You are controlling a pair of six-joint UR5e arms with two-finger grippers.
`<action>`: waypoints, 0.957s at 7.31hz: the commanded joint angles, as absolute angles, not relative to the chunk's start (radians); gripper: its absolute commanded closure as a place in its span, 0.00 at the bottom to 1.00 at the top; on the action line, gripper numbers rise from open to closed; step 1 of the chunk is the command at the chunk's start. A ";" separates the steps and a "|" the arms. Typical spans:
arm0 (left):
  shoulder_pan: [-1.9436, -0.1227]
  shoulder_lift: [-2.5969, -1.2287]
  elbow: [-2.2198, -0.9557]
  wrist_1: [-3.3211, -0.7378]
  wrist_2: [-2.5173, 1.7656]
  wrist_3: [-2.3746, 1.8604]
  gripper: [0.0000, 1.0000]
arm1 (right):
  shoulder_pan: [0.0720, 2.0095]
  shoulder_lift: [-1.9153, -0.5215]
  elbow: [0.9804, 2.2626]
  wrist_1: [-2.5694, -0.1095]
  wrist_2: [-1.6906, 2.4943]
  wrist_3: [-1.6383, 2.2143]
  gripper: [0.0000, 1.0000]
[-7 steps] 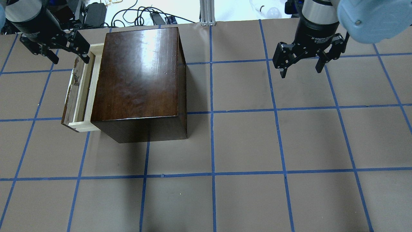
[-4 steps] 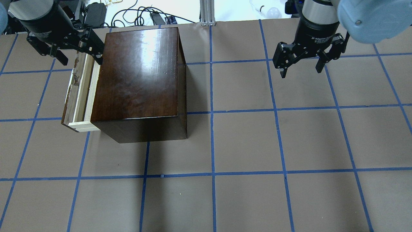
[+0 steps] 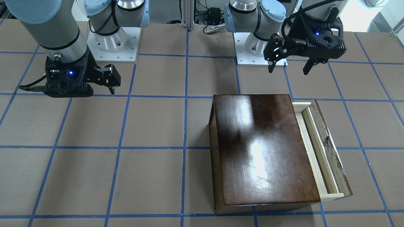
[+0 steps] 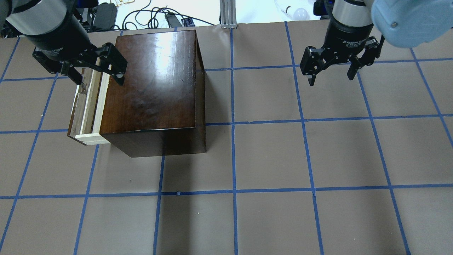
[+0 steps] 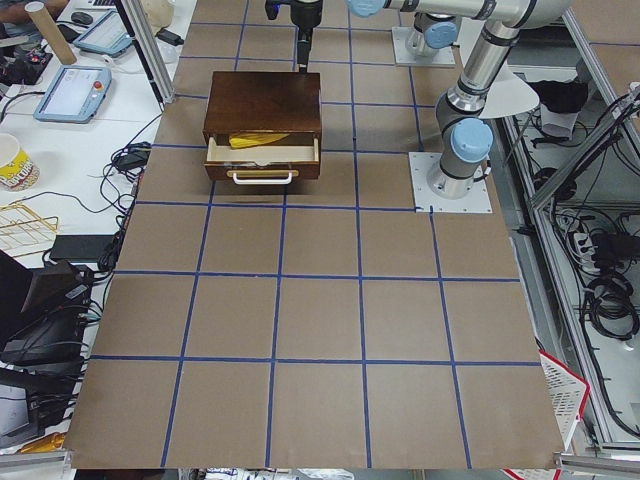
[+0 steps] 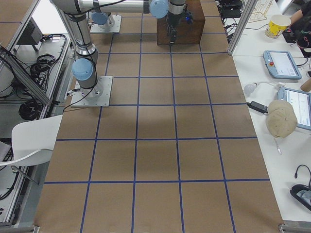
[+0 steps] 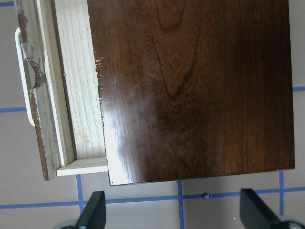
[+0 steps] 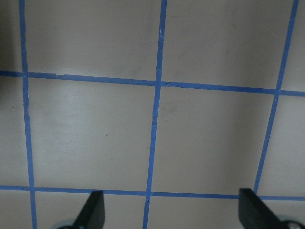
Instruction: Open drawer and put corn inside
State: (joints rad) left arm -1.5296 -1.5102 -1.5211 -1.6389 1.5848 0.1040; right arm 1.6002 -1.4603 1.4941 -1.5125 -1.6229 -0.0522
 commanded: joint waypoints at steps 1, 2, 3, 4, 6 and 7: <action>-1.531 -1.514 -1.520 -1.651 1.580 0.104 0.00 | 1.600 -1.460 1.494 -1.513 -1.623 -0.052 0.00; -1.531 -1.525 -1.511 -1.646 1.575 0.104 0.00 | 1.601 -1.460 1.494 -1.513 -1.623 -0.052 0.00; -1.532 -1.528 -1.509 -1.643 1.574 0.103 0.00 | 1.600 -1.460 1.494 -1.513 -1.623 -0.052 0.00; -1.531 -1.525 -1.511 -1.644 1.574 0.104 0.00 | 1.600 -1.460 1.494 -1.513 -1.623 -0.052 0.00; -1.531 -1.528 -1.509 -1.644 1.574 0.104 0.00 | 1.600 -1.460 1.494 -1.513 -1.623 -0.052 0.00; -1.532 -1.528 -1.509 -1.644 1.572 0.103 0.00 | 1.600 -1.460 1.494 -1.513 -1.623 -0.052 0.00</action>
State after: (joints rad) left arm -1.5316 -1.5271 -1.5100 -1.6444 1.5735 0.1039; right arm 1.6000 -1.4608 1.4941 -1.5125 -1.6230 -0.0522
